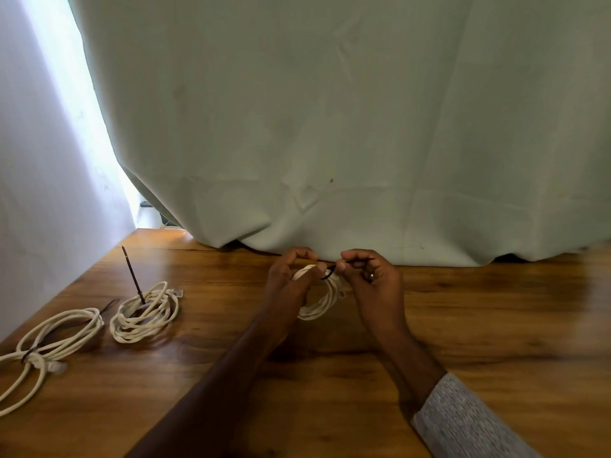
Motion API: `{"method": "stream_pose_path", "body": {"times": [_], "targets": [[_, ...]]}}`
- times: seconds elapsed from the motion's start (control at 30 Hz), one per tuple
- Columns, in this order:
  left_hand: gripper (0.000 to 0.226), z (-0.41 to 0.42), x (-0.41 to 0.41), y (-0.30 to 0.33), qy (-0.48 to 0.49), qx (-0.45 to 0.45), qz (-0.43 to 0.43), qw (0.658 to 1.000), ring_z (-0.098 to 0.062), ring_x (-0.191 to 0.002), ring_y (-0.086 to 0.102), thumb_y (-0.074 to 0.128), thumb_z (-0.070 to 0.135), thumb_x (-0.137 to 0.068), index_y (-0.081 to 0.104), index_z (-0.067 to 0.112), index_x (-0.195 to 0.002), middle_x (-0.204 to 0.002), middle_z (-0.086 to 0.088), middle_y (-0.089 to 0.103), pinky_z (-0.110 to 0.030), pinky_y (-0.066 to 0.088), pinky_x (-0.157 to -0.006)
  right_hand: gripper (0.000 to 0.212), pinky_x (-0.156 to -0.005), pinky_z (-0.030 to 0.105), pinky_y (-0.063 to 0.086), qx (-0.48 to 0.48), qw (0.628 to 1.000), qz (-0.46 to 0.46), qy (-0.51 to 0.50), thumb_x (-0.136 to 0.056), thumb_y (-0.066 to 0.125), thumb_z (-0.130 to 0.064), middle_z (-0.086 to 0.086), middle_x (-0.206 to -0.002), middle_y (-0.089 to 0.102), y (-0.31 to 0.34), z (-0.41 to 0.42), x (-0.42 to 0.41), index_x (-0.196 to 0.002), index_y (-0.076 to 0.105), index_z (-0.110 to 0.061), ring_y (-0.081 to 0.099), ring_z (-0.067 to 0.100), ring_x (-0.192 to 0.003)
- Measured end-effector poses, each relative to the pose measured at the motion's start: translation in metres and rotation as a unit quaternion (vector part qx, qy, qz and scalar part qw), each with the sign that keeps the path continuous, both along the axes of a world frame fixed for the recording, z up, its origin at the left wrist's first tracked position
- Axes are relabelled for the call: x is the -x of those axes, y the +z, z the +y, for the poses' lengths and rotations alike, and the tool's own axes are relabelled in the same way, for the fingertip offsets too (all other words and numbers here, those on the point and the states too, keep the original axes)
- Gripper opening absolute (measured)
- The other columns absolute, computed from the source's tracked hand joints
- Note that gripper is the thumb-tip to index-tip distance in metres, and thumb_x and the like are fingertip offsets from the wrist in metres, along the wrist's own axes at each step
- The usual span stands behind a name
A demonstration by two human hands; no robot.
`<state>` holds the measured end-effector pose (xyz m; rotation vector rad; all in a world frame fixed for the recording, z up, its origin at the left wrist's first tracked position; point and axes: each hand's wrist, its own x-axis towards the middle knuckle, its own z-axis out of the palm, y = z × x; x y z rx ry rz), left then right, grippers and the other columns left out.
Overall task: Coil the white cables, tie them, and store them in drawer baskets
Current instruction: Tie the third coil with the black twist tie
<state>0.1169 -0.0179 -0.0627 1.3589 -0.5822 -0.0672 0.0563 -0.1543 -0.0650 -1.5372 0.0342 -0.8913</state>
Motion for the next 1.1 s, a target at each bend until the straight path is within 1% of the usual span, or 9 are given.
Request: {"method": "stream_pose_path", "body": {"times": [0.07,0.17,0.33,0.4,0.5,0.6,0.77,0.9,1.1], "targets": [[0.016,0.003,-0.001,0.0,-0.018,-0.008,-0.031,0.999,-0.009,-0.054,0.055,0.069,0.009,-0.09,0.061,0.007,-0.104,-0.071,-0.002,0.066,-0.022,0.038,-0.045,0.015,-0.072,0.025,0.057,-0.024,1.0,-0.002,0.007,-0.088,0.072,0.001,0.004,-0.083,0.075,0.002,-0.002,0.001,-0.094,0.073,-0.012,0.071,0.015,-0.079],[0.006,0.003,-0.002,-0.004,-0.017,-0.032,-0.069,0.997,-0.008,-0.052,0.051,0.063,0.011,-0.096,0.063,0.006,-0.099,-0.069,0.004,0.063,-0.024,0.038,-0.044,0.01,-0.071,0.022,0.056,-0.02,1.0,0.001,0.009,-0.089,0.071,-0.002,0.004,-0.082,0.076,0.003,-0.002,0.002,-0.093,0.075,-0.01,0.072,0.013,-0.079],[0.016,-0.002,-0.003,-0.011,-0.002,-0.06,-0.062,0.996,-0.009,-0.05,0.047,0.056,0.017,-0.101,0.062,0.008,-0.088,-0.062,0.007,0.055,-0.026,0.037,-0.045,0.013,-0.061,0.019,0.052,0.009,1.0,0.027,0.008,-0.088,0.072,0.001,0.001,-0.077,0.075,0.002,0.0,0.001,-0.09,0.075,-0.011,0.068,0.007,-0.069],[0.015,-0.004,-0.003,-0.013,0.001,-0.07,-0.072,0.995,-0.002,-0.054,0.051,0.058,0.015,-0.1,0.063,0.014,-0.085,-0.067,0.008,0.057,-0.02,0.04,-0.05,0.015,-0.063,0.021,0.053,0.035,0.999,0.037,-0.002,-0.088,0.072,0.002,0.002,-0.08,0.075,0.0,-0.001,0.0,-0.091,0.075,-0.012,0.069,0.01,-0.072],[0.006,-0.006,-0.006,-0.013,0.009,-0.071,-0.088,0.994,-0.003,-0.065,0.06,0.066,0.01,-0.093,0.065,0.007,-0.088,-0.078,0.002,0.065,-0.018,0.044,-0.057,0.013,-0.068,0.029,0.059,0.079,0.996,0.042,-0.023,-0.089,0.071,-0.002,-0.002,-0.083,0.075,-0.001,-0.002,0.0,-0.091,0.076,-0.014,0.071,0.012,-0.079],[0.016,-0.006,-0.007,-0.011,0.002,-0.05,-0.084,0.995,-0.003,-0.055,0.054,0.065,0.008,-0.094,0.06,-0.002,-0.082,-0.068,0.006,0.06,-0.015,0.04,-0.05,0.011,-0.069,0.029,0.058,0.105,0.994,0.035,-0.028,-0.091,0.069,-0.003,-0.003,-0.084,0.074,-0.002,-0.002,0.001,-0.092,0.074,-0.013,0.07,0.012,-0.081],[0.037,-0.006,-0.008,-0.012,0.021,-0.026,-0.071,0.997,-0.013,-0.053,0.041,0.055,0.022,-0.101,0.047,0.003,-0.071,-0.063,-0.008,0.044,-0.021,0.034,-0.046,0.009,-0.067,0.029,0.057,0.125,0.991,0.021,-0.032,-0.091,0.068,-0.001,-0.001,-0.082,0.072,-0.003,0.001,0.001,-0.091,0.071,-0.009,0.069,0.013,-0.078],[0.034,-0.007,-0.011,-0.015,0.064,-0.034,-0.064,0.995,-0.006,-0.05,0.043,0.055,0.017,-0.101,0.05,0.011,-0.068,-0.058,0.004,0.048,-0.02,0.036,-0.046,0.008,-0.065,0.02,0.052,0.165,0.985,0.012,-0.048,-0.092,0.067,-0.001,-0.006,-0.081,0.07,-0.002,0.005,0.002,-0.091,0.069,-0.009,0.068,0.008,-0.077],[0.034,-0.01,-0.012,-0.015,0.056,-0.057,-0.131,0.988,-0.002,-0.056,0.045,0.056,0.019,-0.101,0.046,0.02,-0.068,-0.061,0.01,0.049,-0.025,0.039,-0.052,0.007,-0.067,0.036,0.058,0.157,0.985,0.0,-0.07,-0.098,0.061,-0.007,-0.002,-0.083,0.07,0.001,0.003,0.004,-0.092,0.061,-0.01,0.07,0.012,-0.078]]}}
